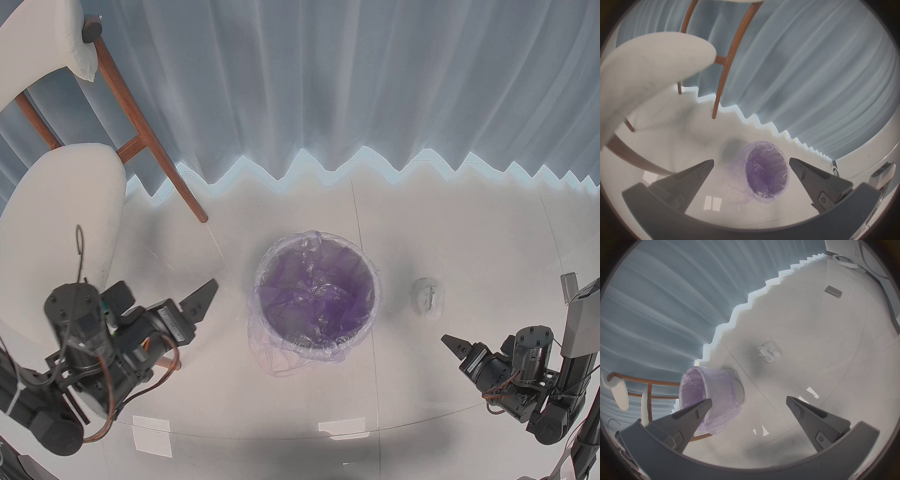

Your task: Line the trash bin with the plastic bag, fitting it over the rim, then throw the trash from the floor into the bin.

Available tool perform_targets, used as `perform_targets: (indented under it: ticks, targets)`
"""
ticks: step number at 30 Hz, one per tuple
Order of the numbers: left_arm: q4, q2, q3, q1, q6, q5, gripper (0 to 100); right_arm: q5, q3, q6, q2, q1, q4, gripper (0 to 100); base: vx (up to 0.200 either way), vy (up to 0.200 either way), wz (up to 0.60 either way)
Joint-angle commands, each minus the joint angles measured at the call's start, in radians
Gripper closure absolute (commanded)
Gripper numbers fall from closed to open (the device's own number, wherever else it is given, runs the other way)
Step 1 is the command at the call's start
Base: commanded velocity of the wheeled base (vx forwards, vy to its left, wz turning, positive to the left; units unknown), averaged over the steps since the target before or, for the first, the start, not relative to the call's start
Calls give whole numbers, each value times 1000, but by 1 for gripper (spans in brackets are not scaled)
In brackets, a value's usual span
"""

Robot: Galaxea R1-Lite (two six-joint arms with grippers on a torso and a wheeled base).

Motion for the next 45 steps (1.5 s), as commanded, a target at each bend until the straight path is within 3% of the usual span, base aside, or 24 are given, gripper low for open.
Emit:
perform_targets:
  ticks: [1,8,12,17,30,37,40,45]
  targets:
    - [-36,-221,160,52,38,-7,0,64,-48,-102,23,-92,-17,0,0,0,0]
    - [-37,-317,207,81,41,-8,0,152,-139,-168,35,-228,26,0,0,0,0]
    - [-37,-376,270,70,78,-99,0,218,-188,-195,41,-280,78,0,0,0,0]
    - [-22,-420,269,84,136,-211,0,225,-277,-280,58,-288,177,0,0,0,0]
    - [-24,-442,301,133,239,-218,0,220,-515,-542,184,-314,373,0,0,0,0]
    - [-19,-437,304,129,277,-280,0,197,-532,-568,225,-302,401,0,0,0,0]
    - [-1,-436,304,129,282,-284,0,154,-535,-585,260,-303,384,0,0,0,0]
    - [59,-442,304,129,317,-283,0,149,-598,-585,296,-297,391,0,0,0,0]
